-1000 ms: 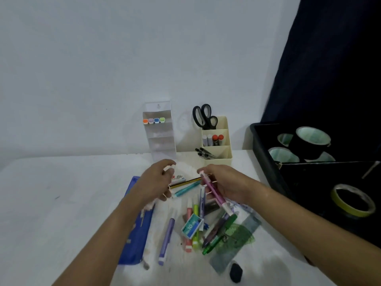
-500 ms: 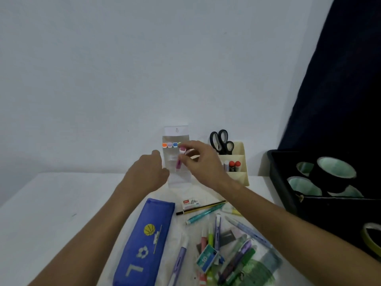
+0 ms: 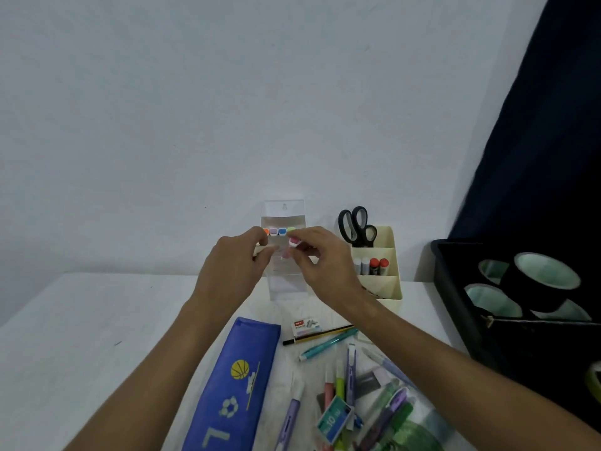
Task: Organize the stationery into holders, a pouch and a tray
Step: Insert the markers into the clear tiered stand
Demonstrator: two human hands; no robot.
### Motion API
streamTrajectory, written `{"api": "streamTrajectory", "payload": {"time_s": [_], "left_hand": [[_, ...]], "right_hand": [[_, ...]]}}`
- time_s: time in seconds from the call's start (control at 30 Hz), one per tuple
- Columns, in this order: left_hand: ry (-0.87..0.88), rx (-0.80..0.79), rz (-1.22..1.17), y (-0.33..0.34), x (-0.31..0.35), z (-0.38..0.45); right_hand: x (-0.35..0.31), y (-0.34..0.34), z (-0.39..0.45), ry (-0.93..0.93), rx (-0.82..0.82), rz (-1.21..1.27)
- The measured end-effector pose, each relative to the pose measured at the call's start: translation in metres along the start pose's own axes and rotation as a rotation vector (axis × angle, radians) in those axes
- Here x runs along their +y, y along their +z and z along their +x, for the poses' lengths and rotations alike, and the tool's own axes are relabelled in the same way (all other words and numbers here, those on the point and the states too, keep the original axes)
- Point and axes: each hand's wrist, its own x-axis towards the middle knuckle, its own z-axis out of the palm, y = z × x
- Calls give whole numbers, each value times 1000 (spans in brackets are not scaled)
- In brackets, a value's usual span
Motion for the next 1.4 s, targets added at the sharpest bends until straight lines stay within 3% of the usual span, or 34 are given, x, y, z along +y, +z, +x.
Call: {"api": "streamTrajectory", "payload": {"time_s": [0.17,0.37,0.63,1.07,1.4], "left_hand": [[23,27,13,10,-11,3],[-60,-89,3,28,-20,9],[13,-181,118,41,-33,20],[-66,-259,276,61,-38,38],[-88,-278,352,78,-34,39]], "right_hand": [[-2,2,-1,-87,33,-3],[11,19,-2,-88,-55,-76],[30,44,5,-24,-134,-172],[46,58,7,176,-156,-271],[54,56,9,107,-168,-392]]}}
